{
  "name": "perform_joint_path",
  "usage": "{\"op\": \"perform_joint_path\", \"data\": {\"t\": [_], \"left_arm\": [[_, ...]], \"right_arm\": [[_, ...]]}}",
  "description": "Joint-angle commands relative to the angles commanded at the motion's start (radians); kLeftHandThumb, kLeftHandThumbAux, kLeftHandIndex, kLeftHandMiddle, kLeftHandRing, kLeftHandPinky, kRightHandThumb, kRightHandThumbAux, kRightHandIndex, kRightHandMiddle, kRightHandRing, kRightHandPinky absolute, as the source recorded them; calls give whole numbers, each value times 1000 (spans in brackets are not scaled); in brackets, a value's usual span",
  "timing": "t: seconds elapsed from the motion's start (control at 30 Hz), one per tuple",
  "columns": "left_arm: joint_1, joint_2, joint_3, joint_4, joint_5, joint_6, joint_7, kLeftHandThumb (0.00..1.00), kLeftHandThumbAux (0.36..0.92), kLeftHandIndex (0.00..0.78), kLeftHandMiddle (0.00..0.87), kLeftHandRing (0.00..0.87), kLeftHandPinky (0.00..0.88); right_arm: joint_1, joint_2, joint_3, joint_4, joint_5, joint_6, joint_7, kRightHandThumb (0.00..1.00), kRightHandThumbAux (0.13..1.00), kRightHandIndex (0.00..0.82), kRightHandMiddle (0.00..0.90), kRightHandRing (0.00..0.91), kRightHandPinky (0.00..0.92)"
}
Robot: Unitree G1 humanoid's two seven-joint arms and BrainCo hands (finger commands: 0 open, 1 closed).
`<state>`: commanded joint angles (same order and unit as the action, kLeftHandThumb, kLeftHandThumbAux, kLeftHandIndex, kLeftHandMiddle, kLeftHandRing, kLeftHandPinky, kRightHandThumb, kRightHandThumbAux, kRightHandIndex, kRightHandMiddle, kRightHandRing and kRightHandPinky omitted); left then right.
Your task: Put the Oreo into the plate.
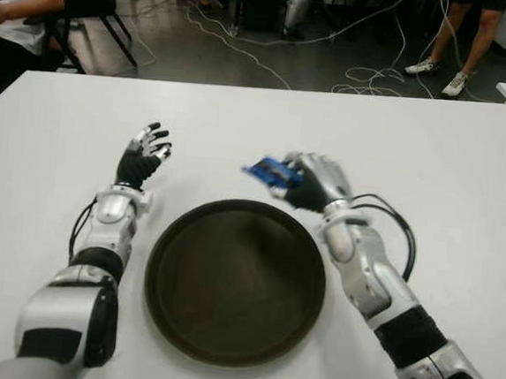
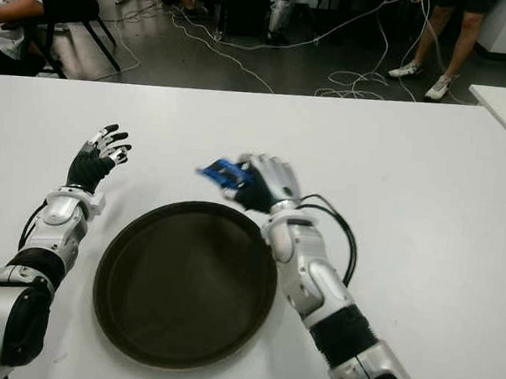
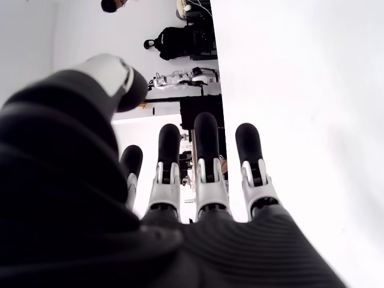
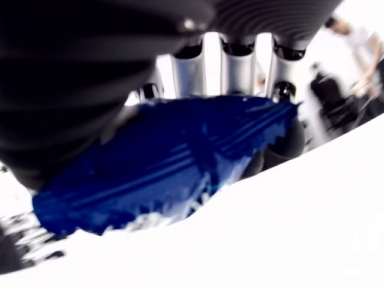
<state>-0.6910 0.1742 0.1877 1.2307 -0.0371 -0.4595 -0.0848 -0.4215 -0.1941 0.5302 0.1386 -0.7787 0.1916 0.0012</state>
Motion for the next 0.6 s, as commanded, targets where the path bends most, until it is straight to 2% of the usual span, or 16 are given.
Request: {"op": "perform_joint_path", "data": {"t": [0.07,0.17,0.37,0.6], "left_arm": [[-1,2,-1,2,2,0,0,142,718,112,181,182,195],[-1,2,-1,4,1,-2,-3,144,722,114,179,177,188],[0,-1,0,1,-1,-8,-6,141,720,110,176,175,186],[1,-3,2,-2,-4,-10,-5,147,723,101,174,173,184]], "right_arm": [[-1,-5,29,-10,-17,-23,24,691,732,428,685,693,674],[16,-35,48,-64,-23,-61,69,690,733,427,673,684,666],[25,-60,69,-92,-24,-124,104,690,731,428,698,702,674],[24,-90,72,-97,-8,-226,129,688,731,427,673,677,649]]}}
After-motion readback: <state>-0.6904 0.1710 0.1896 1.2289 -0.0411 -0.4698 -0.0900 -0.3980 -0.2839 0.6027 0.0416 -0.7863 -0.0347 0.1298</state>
